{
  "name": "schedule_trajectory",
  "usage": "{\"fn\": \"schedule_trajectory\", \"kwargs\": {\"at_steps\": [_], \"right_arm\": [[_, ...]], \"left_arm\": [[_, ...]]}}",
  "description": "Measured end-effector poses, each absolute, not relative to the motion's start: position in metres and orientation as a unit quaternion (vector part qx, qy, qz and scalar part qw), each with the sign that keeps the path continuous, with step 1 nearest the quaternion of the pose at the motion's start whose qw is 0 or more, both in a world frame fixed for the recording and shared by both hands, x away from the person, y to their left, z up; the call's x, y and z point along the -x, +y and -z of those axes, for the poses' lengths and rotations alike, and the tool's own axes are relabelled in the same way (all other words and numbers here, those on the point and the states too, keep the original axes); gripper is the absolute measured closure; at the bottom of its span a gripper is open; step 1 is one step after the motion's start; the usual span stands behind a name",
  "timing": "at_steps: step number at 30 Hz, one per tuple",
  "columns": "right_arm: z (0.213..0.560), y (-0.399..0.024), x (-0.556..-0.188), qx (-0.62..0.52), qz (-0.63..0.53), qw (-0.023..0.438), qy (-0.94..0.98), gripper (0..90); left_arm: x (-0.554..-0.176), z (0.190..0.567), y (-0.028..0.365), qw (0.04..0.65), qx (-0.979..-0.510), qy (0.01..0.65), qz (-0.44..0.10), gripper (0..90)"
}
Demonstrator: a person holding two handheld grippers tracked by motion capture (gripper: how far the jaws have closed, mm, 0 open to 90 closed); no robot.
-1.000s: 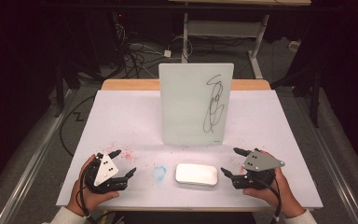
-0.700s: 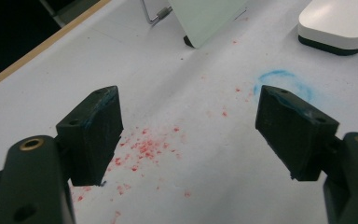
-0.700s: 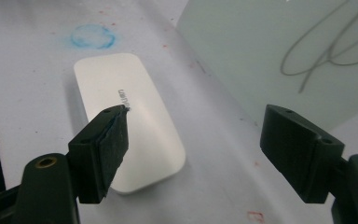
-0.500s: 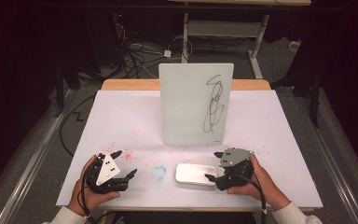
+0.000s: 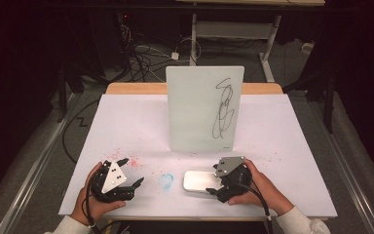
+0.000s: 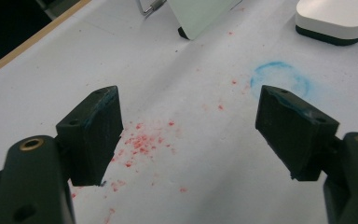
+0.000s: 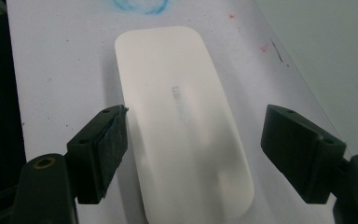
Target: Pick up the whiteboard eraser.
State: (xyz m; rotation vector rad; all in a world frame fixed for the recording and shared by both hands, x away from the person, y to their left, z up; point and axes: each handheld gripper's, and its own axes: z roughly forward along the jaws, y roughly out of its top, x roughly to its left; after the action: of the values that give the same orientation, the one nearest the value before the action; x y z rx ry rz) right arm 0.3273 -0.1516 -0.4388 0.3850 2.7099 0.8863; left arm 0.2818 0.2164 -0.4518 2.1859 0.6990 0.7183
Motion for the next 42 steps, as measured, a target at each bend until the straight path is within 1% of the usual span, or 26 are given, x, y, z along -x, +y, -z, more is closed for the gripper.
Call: {"fn": "schedule_trajectory", "kwargs": {"at_steps": [6,9,17,20,22,32,42], "right_arm": [[0.446,-0.132,-0.334,-0.107,-0.278,0.109,0.948,23.7],[0.45,-0.122,-0.337,-0.096,-0.261,0.108,0.954,23.1],[0.46,-0.117,-0.345,-0.101,-0.246,0.09,0.96,25.4],[0.459,-0.119,-0.343,-0.104,-0.251,0.091,0.958,27.5],[0.458,-0.121,-0.342,-0.105,-0.257,0.091,0.956,30.7],[0.452,-0.129,-0.337,-0.108,-0.273,0.115,0.949,30.9],[0.441,-0.155,-0.336,-0.119,-0.275,0.136,0.944,30.9]], "left_arm": [[-0.282,0.452,0.216,0.36,-0.85,0.27,-0.275,22.0],[-0.282,0.452,0.217,0.36,-0.85,0.269,-0.275,21.9],[-0.283,0.454,0.216,0.36,-0.853,0.267,-0.269,21.9],[-0.283,0.454,0.216,0.359,-0.853,0.268,-0.268,21.9],[-0.282,0.453,0.216,0.359,-0.853,0.268,-0.269,21.8],[-0.284,0.454,0.217,0.358,-0.854,0.27,-0.266,21.4],[-0.283,0.454,0.217,0.36,-0.852,0.269,-0.267,21.4]]}}
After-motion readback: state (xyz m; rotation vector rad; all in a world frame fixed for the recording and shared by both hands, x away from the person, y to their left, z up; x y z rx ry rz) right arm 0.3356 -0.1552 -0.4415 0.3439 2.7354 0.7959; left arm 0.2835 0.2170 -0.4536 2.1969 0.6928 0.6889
